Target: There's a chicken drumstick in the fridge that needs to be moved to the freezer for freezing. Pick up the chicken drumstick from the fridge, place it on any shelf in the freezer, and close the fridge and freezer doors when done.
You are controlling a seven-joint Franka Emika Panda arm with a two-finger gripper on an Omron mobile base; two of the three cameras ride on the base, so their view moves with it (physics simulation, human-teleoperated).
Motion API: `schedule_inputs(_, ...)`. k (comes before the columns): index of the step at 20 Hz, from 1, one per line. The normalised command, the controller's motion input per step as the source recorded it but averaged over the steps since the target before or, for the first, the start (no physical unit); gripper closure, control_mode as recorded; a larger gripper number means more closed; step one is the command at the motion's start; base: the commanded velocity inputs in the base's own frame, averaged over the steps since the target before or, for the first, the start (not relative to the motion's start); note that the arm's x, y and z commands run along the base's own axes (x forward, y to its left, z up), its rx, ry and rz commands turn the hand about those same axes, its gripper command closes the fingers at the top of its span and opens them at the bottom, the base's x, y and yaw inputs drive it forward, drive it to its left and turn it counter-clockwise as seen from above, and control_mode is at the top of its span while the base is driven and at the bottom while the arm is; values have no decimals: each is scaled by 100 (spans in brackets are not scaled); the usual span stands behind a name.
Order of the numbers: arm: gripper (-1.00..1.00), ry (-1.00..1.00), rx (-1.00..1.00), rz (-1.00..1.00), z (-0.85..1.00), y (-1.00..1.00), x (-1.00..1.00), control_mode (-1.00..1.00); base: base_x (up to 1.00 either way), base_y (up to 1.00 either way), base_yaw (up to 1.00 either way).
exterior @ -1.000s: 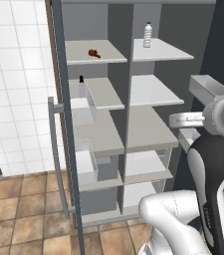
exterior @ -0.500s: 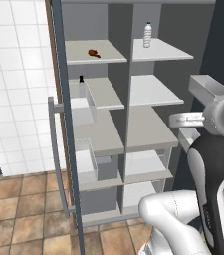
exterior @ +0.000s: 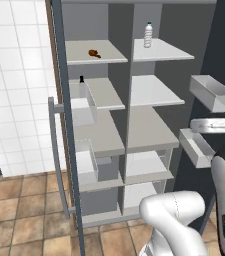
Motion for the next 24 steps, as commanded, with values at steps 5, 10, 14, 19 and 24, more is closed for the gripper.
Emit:
schedule_inputs(5,-100,-16,4,-5,-1,-73,-35,-100,0,0,0)
schedule_inputs(10,-100,-15,1,-1,-3,-56,-19,-100,0,0,0)
schedule_inputs(14,-100,-11,0,0,-1,-55,0,-100,0,0,0)
schedule_inputs(19,-100,-4,-7,6,-3,-53,4,-100,0,0,0)
schedule_inputs(24,-100,-5,-8,16,-19,-59,12,-100,0,0,0)
